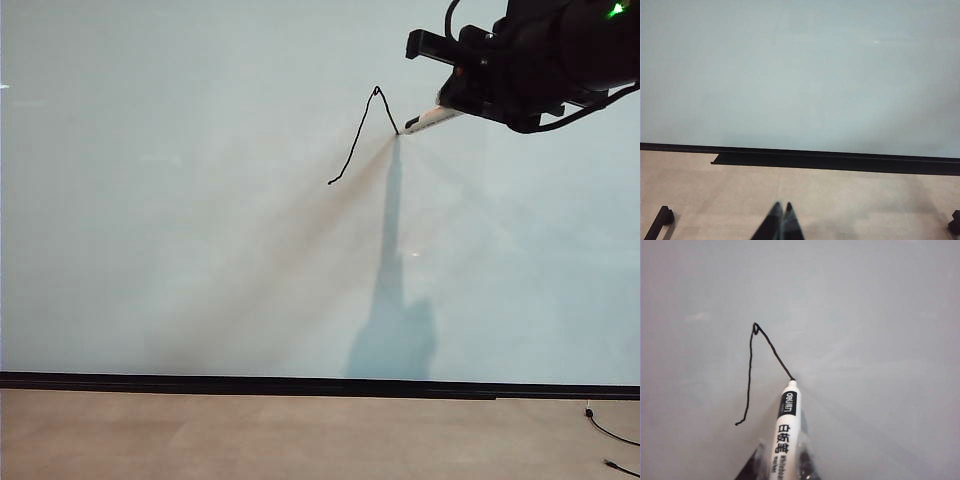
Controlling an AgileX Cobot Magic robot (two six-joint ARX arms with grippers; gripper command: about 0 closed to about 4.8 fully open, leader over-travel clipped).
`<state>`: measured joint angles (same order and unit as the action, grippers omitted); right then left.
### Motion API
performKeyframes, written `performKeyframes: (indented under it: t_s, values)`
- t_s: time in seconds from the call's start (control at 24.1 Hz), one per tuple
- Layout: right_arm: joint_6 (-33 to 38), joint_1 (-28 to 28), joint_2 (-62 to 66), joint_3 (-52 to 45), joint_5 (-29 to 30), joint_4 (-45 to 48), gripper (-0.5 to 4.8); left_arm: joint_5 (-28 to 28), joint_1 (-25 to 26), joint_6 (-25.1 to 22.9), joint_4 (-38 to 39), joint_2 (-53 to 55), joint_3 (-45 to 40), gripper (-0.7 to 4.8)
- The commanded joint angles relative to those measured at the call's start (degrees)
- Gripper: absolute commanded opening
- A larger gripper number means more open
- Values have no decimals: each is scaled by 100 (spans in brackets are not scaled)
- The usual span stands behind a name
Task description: Pick up the pen on the shelf to the right of the whiteboard and write the letter A.
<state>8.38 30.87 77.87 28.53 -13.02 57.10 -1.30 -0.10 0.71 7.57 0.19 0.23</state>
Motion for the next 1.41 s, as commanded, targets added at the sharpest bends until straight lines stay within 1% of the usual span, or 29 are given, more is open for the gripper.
performKeyframes:
  t_s: [0.04,0.54,1.41]
  values:
    - [33,-9,-11,-20,-142,55,-9,0,-2,-24,-33,0,15,-5]
    - [105,-9,-11,-264,-238,168,-9,0,-2,-26,-33,0,15,-4]
    - [216,-11,-11,-348,-402,94,-9,0,-2,-26,-35,0,15,-4]
